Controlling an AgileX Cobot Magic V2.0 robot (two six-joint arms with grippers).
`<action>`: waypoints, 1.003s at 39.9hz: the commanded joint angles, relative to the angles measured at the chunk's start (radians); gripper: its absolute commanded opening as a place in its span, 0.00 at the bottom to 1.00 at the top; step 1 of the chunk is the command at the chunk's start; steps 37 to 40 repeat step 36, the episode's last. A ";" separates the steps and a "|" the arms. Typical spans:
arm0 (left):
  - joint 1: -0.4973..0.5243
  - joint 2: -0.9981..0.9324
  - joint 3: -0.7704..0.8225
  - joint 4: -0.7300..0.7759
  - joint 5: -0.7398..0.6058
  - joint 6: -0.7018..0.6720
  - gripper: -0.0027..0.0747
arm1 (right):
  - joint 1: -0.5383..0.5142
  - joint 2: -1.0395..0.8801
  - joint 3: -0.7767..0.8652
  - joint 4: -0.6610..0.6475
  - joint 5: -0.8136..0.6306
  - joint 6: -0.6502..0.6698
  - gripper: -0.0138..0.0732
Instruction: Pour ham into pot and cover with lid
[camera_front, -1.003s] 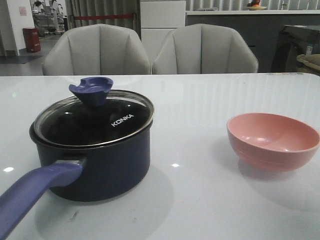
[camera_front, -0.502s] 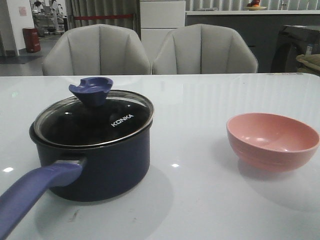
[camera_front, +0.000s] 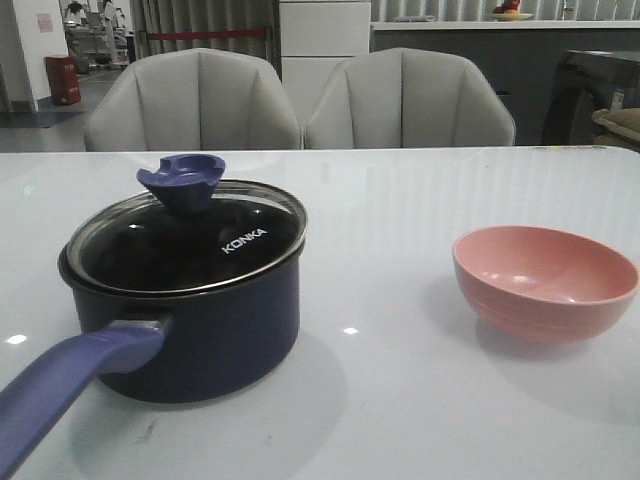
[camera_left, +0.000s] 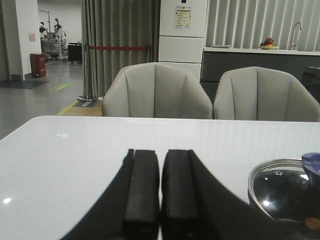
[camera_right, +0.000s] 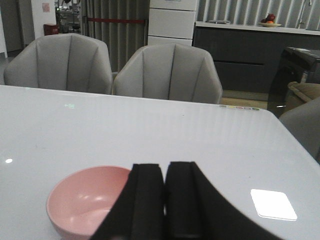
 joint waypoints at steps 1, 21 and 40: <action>0.001 -0.019 0.032 -0.006 -0.084 -0.009 0.18 | -0.008 -0.046 0.030 -0.020 -0.120 0.017 0.33; 0.001 -0.019 0.032 -0.006 -0.084 -0.009 0.18 | 0.005 -0.070 0.059 -0.020 -0.118 0.017 0.33; 0.001 -0.019 0.032 -0.006 -0.084 -0.009 0.18 | 0.005 -0.070 0.059 -0.020 -0.118 0.017 0.33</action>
